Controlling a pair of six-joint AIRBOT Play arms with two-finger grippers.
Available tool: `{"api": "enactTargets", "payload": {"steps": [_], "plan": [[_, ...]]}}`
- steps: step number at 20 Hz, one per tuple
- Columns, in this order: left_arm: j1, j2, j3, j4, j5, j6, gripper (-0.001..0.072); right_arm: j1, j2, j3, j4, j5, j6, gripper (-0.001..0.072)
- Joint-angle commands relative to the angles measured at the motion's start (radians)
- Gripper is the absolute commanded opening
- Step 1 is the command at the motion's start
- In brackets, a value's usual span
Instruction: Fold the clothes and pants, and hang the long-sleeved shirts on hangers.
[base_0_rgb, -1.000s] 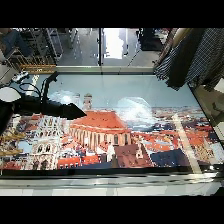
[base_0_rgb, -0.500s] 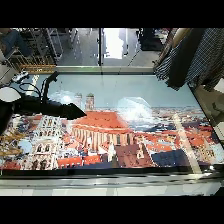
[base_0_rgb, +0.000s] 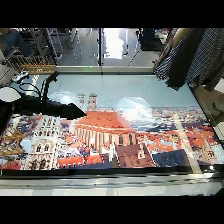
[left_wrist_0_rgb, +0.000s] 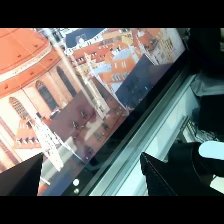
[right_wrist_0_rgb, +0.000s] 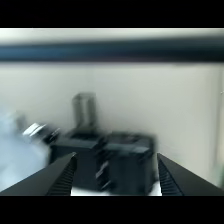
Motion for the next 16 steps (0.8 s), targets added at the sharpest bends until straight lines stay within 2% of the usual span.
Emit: {"api": "enactTargets", "payload": {"steps": [1,3,5,7,9,10,12,13,16], "plan": [[0.000,-0.001,0.000,0.000,0.000,0.000,0.0649,0.216,0.011,-0.010,0.071,0.208,-0.095,0.0582],[0.001,0.000,0.000,0.006,-0.001,0.001,0.0649,0.401,0.011,-0.053,0.166,0.299,-0.140,0.0578],[0.001,0.005,0.000,0.090,-0.001,0.000,0.0648,0.594,0.009,-0.113,0.243,0.385,-0.155,0.0563],[0.001,0.025,0.002,0.302,0.000,-0.043,0.0645,0.822,-0.004,-0.191,0.302,0.484,-0.154,0.0563],[0.000,0.051,0.027,0.649,0.000,-0.223,0.0533,1.049,-0.020,-0.291,0.305,0.515,-0.153,0.0563],[0.000,0.066,0.043,0.832,0.000,-0.325,0.0498,1.150,-0.030,-0.343,0.303,0.497,-0.152,0.0563],[0.006,0.106,0.074,1.131,0.011,-0.496,0.0497,1.332,-0.063,-0.432,0.285,0.398,-0.151,0.0563],[0.011,0.131,0.081,1.192,0.039,-0.532,0.0497,1.404,-0.084,-0.460,0.250,0.325,-0.152,0.0563],[0.022,0.214,0.081,1.197,0.150,-0.546,0.0497,1.539,-0.159,-0.473,0.061,0.088,-0.152,0.0563]]}}
